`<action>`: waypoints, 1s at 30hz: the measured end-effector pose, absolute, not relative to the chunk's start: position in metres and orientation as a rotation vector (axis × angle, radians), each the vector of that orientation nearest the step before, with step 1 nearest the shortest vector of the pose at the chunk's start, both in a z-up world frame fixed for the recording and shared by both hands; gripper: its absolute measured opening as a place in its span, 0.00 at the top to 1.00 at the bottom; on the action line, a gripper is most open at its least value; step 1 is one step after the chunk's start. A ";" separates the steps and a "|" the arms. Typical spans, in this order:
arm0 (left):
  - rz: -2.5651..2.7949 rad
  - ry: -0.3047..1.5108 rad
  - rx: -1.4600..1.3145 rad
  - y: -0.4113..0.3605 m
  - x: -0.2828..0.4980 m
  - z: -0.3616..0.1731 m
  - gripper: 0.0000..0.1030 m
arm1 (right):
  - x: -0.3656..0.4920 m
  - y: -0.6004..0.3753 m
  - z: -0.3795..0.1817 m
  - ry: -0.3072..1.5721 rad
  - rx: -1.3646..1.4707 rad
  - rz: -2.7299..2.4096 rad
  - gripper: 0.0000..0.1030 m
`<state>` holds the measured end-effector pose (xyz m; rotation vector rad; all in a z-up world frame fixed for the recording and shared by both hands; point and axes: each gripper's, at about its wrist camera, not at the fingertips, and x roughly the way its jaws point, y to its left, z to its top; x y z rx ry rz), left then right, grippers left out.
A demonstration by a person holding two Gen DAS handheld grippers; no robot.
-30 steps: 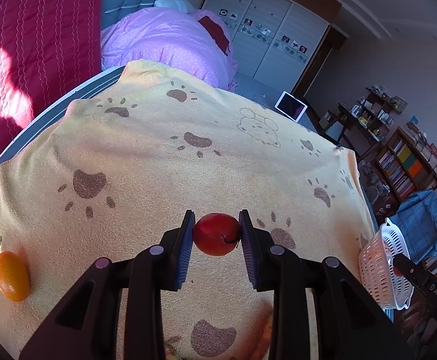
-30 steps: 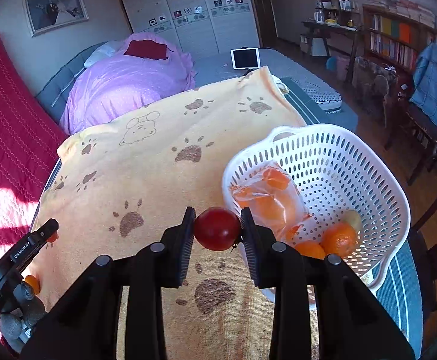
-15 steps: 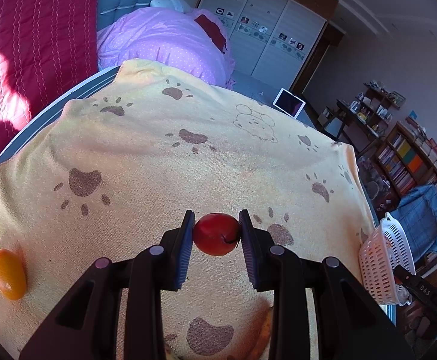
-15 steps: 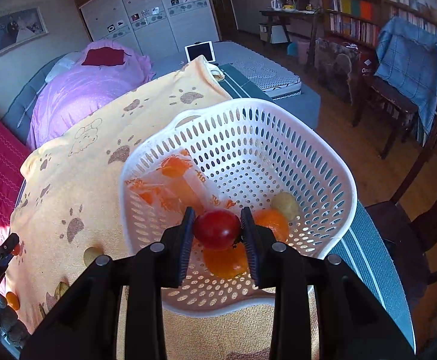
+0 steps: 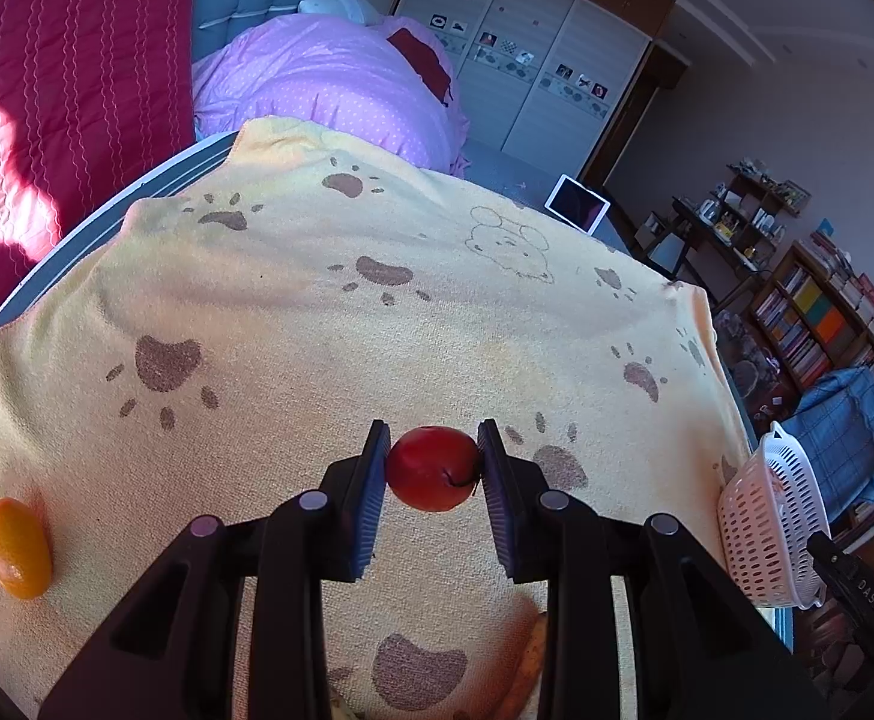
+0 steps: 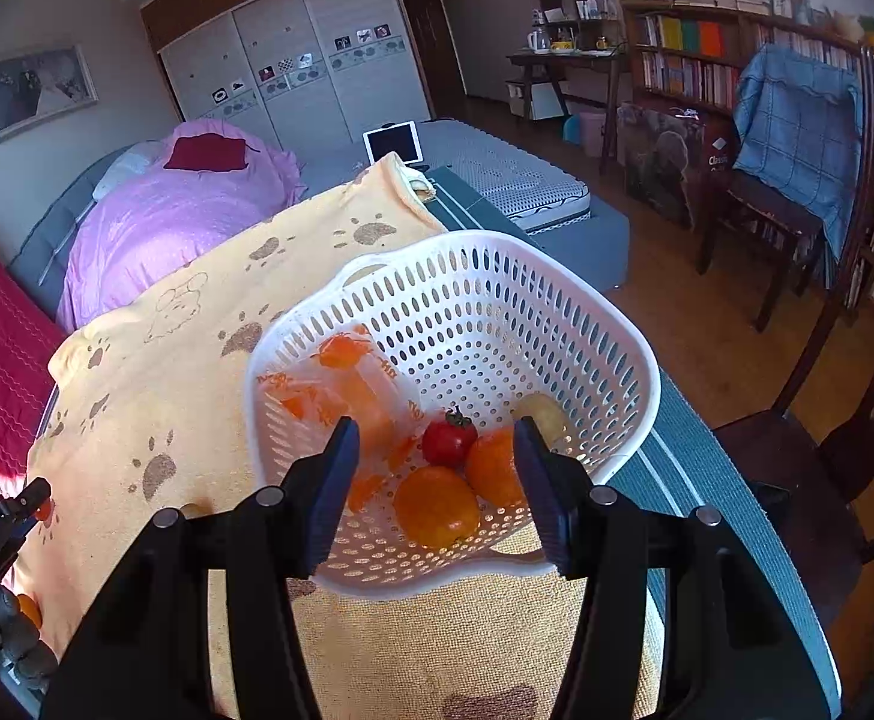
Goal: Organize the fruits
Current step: 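Carry the held cherry tomato into the white basket and open the left tool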
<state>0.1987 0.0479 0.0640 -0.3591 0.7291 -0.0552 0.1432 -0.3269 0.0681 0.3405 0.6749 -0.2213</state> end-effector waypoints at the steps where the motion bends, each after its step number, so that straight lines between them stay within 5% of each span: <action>1: -0.055 0.729 -0.357 0.047 0.198 0.064 0.70 | 0.138 -0.327 0.069 0.658 0.341 -0.231 0.47; 18: -0.128 0.716 -0.313 0.015 0.188 0.077 0.70 | 0.083 -0.358 0.055 0.484 0.376 -0.404 0.47; 30: -0.312 0.700 -0.220 -0.079 0.176 0.121 0.70 | 0.073 -0.366 0.043 0.447 0.473 -0.453 0.41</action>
